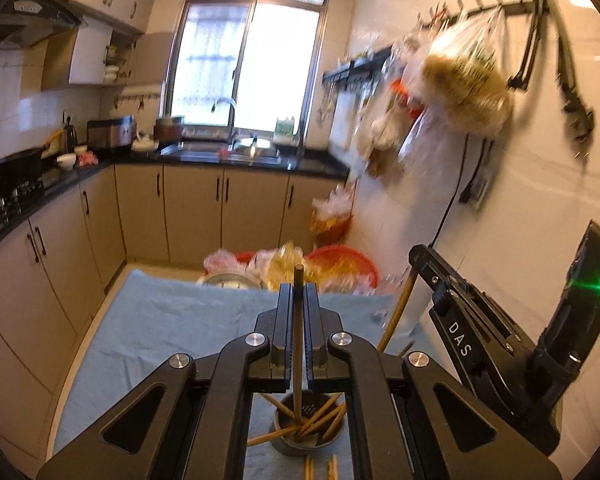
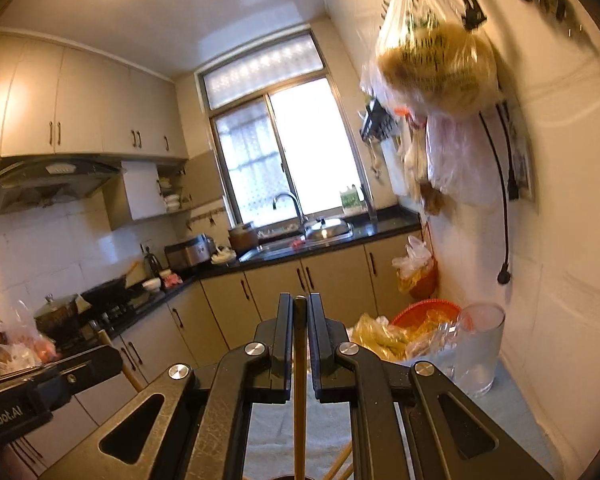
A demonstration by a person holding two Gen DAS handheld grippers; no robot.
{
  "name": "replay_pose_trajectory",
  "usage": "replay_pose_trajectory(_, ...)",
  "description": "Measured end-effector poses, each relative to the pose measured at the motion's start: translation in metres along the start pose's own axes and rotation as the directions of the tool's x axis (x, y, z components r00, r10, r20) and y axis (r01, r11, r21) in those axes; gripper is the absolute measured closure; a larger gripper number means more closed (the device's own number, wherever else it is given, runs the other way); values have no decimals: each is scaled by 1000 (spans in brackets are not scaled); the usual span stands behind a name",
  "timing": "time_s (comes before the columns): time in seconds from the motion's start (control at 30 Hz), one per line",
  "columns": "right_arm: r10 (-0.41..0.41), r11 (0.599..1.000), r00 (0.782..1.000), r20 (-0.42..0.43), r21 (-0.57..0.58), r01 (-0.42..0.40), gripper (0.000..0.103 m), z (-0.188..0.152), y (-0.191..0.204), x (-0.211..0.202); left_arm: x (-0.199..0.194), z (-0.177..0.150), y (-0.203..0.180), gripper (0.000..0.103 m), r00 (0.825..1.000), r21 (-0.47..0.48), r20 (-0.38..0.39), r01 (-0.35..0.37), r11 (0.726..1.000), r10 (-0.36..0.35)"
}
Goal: Organize utensils
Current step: 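Lower both chopsticks into the holder cup and open both tools, then move back to the row and close the left tool on a chopstick while the right tool grasps another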
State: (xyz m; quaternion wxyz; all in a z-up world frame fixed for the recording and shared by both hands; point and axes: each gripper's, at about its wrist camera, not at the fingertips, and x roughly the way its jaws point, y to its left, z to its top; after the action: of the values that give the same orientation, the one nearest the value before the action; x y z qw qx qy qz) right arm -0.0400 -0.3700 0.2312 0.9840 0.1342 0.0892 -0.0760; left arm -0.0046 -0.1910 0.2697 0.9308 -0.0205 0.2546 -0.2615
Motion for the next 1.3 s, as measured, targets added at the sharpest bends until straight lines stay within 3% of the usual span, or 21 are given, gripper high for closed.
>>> replay_pose_trajectory(0.1, -3, 1000, 999, -48, -4, 3, 95, -15, -3, 9, 15, -9, 4, 99, 999, -18, -48, -6, 1000, 6)
replay_pose_trajectory(0.27, -2, 1000, 997, -78, -21, 1, 95, -24, -7, 8, 4, -13, 1, 99, 1000, -8, -24, -11, 1000, 11)
replay_pose_trajectory(0.3, -2, 1000, 997, -81, -16, 0, 94, -23, -8, 6, 1, -13, 0, 96, 1000, -4, -19, -10, 1000, 10)
replay_pose_trajectory(0.37, 2, 1000, 996, -87, -1, -2, 80, -21, -11, 1, -11, -12, -2, 77, 1000, 4, -2, -12, 1000, 12)
replay_pose_trajectory(0.43, 0, 1000, 997, -74, 9, 0, 69, -16, -14, -8, -28, -13, -4, 66, 999, 2, 30, -17, 1000, 17)
replay_pose_trajectory(0.7, 10, 1000, 999, -35, 1, -10, 57, 4, -12, -68, -101, -23, -4, 54, 993, 4, 117, -17, 1000, 16)
replay_pose_trajectory(0.93, 27, 999, 998, -51, -16, -28, 45, -3, -15, -136, -162, -58, 6, 46, 986, -15, 168, -4, 1000, 6)
replay_pose_trajectory(1.13, 30, 997, 982, -189, -67, -43, 37, -43, -20, -176, -174, -107, 24, 43, 994, -44, 109, -6, 999, 11)
replay_pose_trajectory(1.2, 18, 996, 968, -251, -82, -40, 37, -62, -24, -179, -167, -123, 28, 43, 997, -44, 70, -20, 999, 23)
replay_pose_trajectory(1.3, 54, 995, 928, -368, -59, -82, 37, -99, -32, -178, -151, -151, 31, 43, 999, -26, 6, -39, 999, 39)
